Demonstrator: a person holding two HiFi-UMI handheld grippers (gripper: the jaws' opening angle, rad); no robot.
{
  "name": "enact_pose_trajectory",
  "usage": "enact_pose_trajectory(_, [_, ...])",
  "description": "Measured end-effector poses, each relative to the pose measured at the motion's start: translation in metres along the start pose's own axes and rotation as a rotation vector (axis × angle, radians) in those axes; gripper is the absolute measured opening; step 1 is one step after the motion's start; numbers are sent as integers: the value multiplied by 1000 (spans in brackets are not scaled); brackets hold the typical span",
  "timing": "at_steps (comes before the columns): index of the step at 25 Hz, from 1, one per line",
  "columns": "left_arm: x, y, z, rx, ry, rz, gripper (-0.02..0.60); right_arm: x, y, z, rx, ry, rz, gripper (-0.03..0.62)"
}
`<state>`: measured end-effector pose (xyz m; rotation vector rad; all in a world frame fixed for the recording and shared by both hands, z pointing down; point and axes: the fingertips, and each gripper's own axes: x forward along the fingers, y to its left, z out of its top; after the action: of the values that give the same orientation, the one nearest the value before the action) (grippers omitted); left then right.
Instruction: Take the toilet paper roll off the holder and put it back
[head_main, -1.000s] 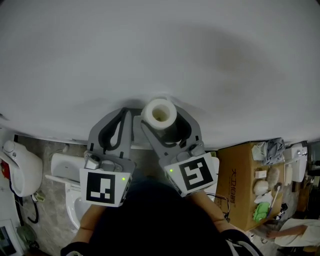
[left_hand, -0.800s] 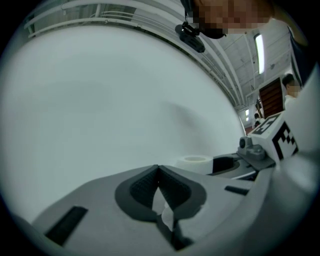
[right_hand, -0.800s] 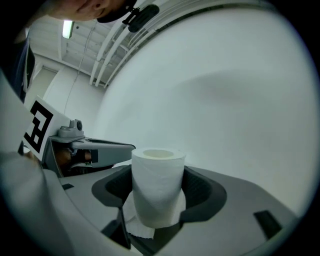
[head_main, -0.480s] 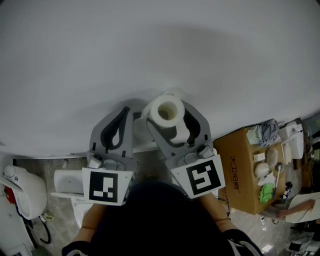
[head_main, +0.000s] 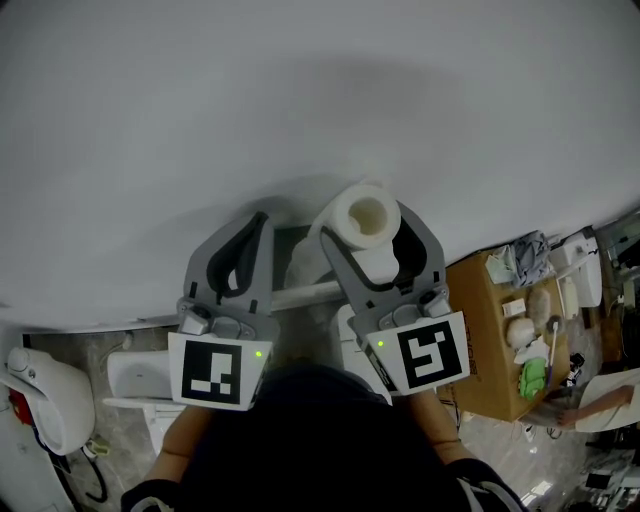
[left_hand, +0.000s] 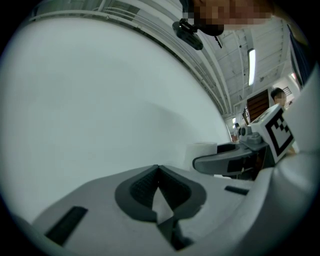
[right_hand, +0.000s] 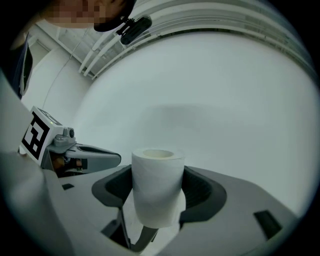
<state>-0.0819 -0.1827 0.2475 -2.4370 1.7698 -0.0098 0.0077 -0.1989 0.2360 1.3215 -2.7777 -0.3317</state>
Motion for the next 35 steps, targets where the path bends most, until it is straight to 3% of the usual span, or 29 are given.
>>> enact_pose_trajectory(5, [9, -15, 1, 3, 7, -12, -2, -14, -29, -2, 10, -4, -60, 310])
enact_pose_trajectory(35, [6, -15, 4, 10, 4, -68, -2, -43, -66, -14, 72, 38, -288, 310])
